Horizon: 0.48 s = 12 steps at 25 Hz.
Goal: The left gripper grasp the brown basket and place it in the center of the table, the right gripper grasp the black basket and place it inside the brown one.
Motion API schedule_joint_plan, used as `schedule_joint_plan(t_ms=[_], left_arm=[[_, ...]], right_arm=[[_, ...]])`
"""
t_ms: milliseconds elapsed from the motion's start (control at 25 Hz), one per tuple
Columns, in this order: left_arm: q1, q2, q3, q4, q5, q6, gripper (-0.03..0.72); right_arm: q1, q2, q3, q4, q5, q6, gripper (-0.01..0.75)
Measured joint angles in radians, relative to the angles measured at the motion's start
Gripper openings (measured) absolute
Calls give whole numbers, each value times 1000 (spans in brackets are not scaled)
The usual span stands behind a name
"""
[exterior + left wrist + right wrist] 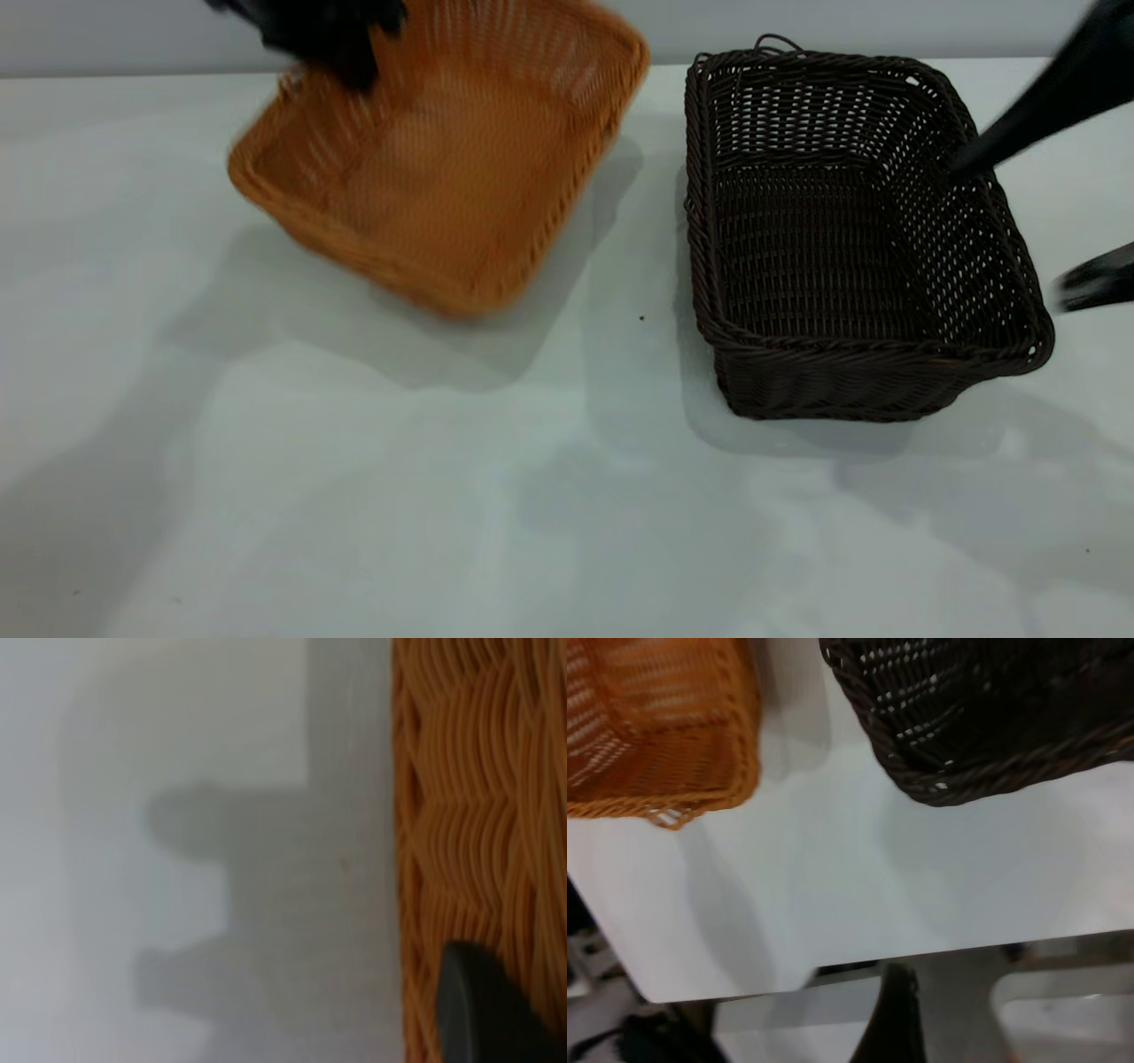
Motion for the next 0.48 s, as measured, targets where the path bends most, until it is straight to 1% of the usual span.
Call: schedule_joint_plan(t_ms=[120,200,360,480], left_arm=[[12,-49,-1,-1,-3,0,78],[16,-61,-1,2,-5,6,78],[17,-63,-2,1,7,22,78],[17,-63,-2,2,13,23,78]], right_arm=[[55,138,-4,150,-66,-32,594],[77,234,-11,240,-97,-67,594],[82,378,-45,384,-122,-155,594],[82,453,-71,442,-129,-176,594]])
